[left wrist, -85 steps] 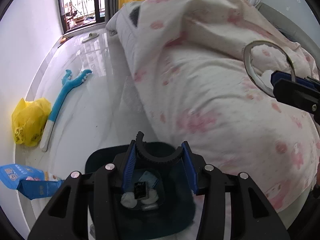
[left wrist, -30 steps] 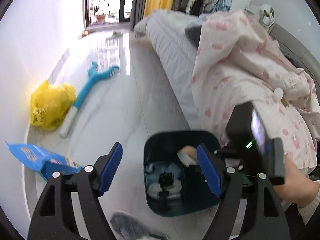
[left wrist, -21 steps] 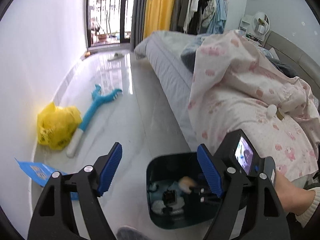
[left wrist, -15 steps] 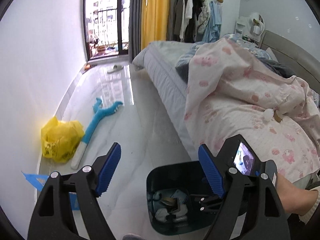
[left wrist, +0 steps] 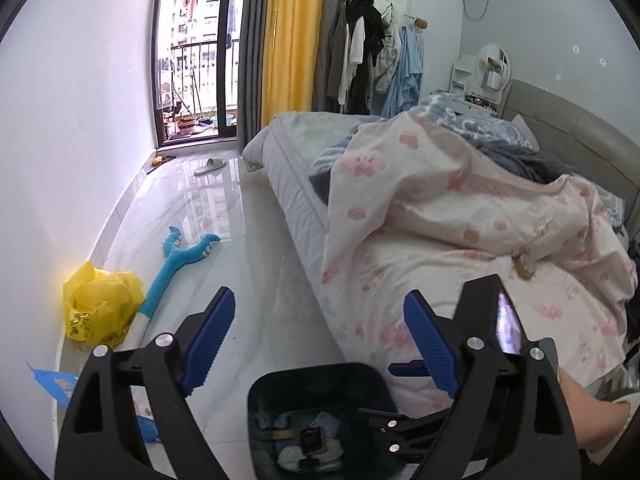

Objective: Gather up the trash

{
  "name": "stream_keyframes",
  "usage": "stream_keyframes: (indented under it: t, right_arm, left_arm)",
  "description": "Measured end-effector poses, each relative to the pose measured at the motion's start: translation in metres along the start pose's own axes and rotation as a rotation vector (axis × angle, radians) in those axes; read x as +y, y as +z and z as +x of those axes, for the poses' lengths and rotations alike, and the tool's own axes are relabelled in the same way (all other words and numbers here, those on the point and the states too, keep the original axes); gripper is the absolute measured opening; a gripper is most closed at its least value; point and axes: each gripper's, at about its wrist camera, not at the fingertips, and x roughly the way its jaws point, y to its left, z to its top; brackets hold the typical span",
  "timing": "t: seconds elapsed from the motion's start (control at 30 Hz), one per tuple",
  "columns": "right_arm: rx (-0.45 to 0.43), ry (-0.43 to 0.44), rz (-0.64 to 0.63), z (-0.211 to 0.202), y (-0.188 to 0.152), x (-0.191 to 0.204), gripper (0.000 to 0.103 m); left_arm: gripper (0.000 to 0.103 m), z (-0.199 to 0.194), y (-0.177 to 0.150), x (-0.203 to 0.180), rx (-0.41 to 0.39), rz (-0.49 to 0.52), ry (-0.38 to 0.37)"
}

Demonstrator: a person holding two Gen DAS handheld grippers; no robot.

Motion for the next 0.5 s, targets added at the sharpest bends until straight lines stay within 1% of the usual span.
stream_keyframes:
  t: [0.2, 0.3, 0.5]
  right_arm:
    - [-0.106, -0.024, 0.006, -0.035, -0.005, -0.023, 0.068]
    - [-0.13, -0.054, 0.003, -0.045, -0.008, -0.033, 0.068]
    - [-0.199, -0.09, 0.044, -0.074, -0.019, -0.065, 0.069]
  left_arm:
    - [0.09, 0.005, 0.011, -0.016, -0.023, -0.014, -0.006]
    - [0.092, 0.008, 0.016, -0.026, -0.03, -0.019, -0.015]
    - [0.093, 0.019, 0.024, -0.053, -0.035, -0.014, -0.048]
